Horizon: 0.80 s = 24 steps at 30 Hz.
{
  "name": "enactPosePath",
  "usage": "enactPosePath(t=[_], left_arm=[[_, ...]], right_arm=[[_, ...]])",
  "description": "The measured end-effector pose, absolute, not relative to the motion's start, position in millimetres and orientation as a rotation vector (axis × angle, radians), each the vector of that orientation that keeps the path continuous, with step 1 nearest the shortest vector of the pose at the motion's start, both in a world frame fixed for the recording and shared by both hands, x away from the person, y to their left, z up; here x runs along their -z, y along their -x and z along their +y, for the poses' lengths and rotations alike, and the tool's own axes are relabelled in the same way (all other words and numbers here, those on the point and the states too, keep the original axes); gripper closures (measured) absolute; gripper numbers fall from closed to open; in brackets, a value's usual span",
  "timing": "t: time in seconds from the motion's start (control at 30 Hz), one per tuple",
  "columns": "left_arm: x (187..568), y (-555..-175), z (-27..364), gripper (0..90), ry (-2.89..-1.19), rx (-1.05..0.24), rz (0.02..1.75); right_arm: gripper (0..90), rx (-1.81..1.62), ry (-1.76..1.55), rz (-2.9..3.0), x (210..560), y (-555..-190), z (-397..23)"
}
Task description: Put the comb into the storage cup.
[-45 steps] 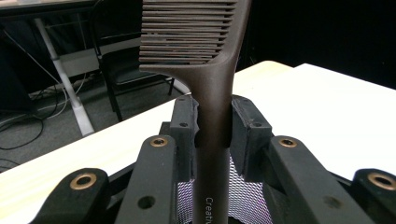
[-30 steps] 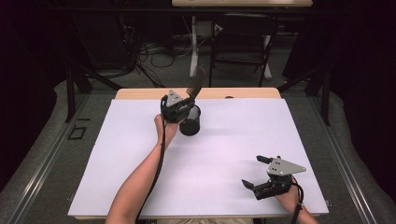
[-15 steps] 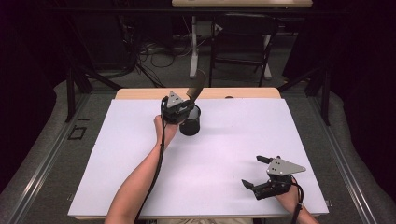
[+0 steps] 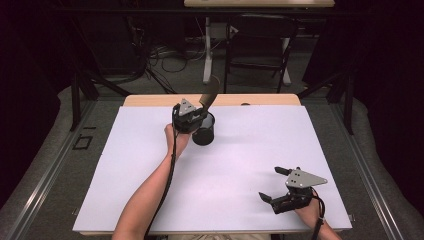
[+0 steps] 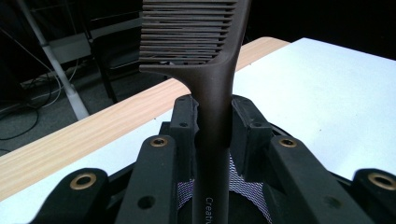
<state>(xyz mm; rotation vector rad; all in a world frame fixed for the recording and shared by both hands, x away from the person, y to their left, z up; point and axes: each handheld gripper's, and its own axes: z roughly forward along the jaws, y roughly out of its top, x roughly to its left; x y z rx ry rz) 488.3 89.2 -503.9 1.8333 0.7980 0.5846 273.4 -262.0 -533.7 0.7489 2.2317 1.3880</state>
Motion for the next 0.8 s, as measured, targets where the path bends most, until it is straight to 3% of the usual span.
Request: enactPosePath(t=[0.8], left_arm=[[509.4,-486.7,85.8,72.5,-1.859,-0.591,0.79]], right_arm=[[0.0,-1.386,-0.754,2.238,533.9,-273.4,-261.5]])
